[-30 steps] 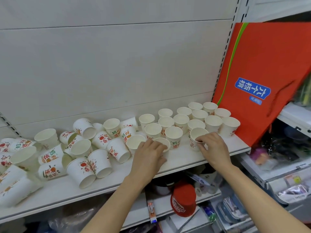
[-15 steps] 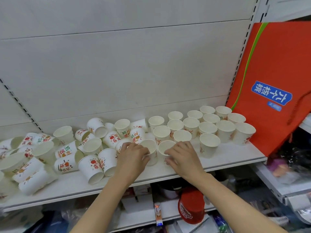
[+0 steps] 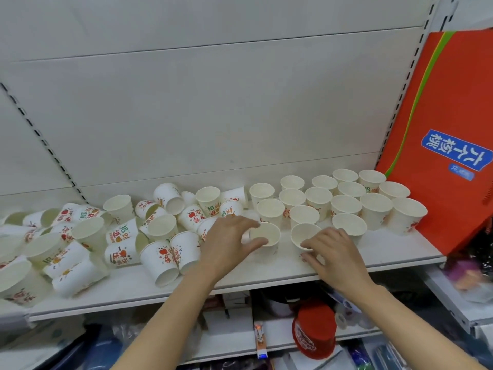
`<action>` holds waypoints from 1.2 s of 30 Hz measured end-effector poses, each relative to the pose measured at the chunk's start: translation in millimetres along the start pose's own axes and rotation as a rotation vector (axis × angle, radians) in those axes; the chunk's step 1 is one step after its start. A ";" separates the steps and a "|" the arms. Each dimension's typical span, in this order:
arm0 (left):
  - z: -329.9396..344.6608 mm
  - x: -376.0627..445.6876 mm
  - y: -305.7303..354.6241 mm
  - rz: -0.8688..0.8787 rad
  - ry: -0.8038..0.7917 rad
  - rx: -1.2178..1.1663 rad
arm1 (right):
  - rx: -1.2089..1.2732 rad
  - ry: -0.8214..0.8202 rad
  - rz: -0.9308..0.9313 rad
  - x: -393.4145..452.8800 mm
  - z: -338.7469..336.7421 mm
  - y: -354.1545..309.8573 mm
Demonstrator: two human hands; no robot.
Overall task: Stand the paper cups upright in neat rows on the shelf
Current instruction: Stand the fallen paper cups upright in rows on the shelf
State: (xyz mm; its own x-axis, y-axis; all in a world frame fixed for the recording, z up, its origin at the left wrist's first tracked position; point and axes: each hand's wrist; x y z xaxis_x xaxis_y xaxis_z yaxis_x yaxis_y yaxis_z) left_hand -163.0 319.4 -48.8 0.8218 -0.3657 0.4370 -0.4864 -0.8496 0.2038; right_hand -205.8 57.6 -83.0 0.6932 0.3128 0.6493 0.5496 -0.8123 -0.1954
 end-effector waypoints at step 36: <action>3.0 87.6 -145.1 0.063 -0.312 0.494 | -0.181 -0.209 0.567 233.5 136.9 -51.5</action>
State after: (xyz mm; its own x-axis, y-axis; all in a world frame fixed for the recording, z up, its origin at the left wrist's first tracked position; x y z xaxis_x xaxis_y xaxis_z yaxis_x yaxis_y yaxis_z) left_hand -19.5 409.5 -42.8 0.8805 -0.4526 0.1408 -0.4032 -0.8714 -0.2793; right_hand -8.4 239.9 -21.9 0.9403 -0.1162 0.3199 -0.0053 -0.9447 -0.3278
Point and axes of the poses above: each hand's wrist, its own x-axis towards the middle knuckle, its own z-axis out of the palm, y = z × x, and after that the axes turned 5 degrees about x, right-handed
